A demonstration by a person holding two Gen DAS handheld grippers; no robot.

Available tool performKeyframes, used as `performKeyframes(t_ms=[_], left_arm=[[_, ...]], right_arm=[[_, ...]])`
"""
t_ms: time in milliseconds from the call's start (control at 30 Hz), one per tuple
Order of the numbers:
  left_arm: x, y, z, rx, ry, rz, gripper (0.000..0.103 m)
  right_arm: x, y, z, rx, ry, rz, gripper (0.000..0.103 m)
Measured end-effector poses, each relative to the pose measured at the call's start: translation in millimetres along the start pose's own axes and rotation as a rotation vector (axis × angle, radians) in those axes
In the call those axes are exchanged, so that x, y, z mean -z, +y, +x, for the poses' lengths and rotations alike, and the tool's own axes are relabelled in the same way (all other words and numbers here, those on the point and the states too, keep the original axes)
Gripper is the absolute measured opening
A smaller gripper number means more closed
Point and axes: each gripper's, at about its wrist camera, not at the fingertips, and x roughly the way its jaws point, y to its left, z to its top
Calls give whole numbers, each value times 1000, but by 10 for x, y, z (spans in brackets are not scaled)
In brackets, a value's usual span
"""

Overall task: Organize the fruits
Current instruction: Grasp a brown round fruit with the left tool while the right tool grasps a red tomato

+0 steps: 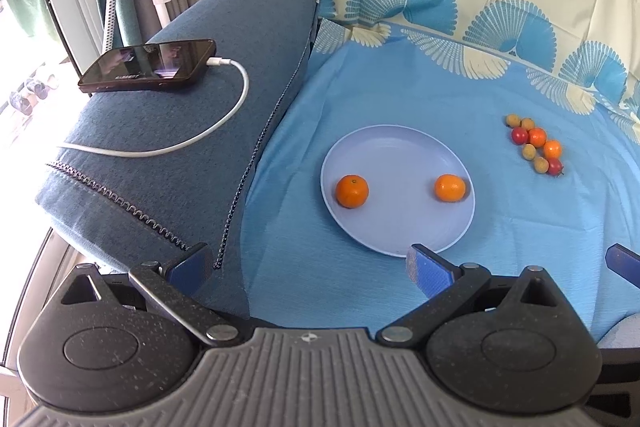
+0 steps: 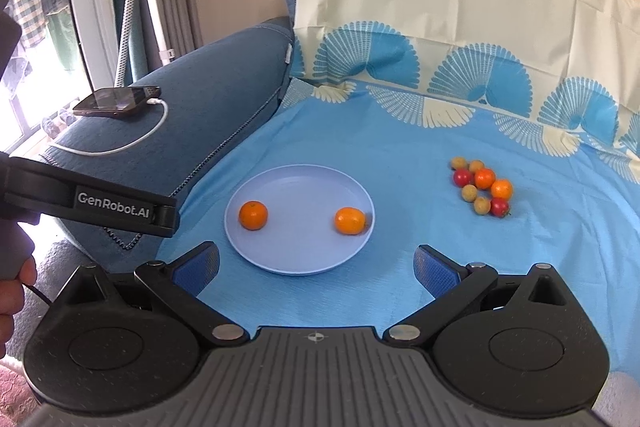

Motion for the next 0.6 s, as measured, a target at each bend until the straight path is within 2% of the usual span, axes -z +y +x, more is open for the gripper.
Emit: performKeyframes(t_ms=[300,600], left_arm=[[-175,-257,107,9,2,43,103],[-501,-808,333,64,14,104,103]], right_arm=[[6,-299,95,48,-1,69,102],[0,-849,249,167,-24,154,102]])
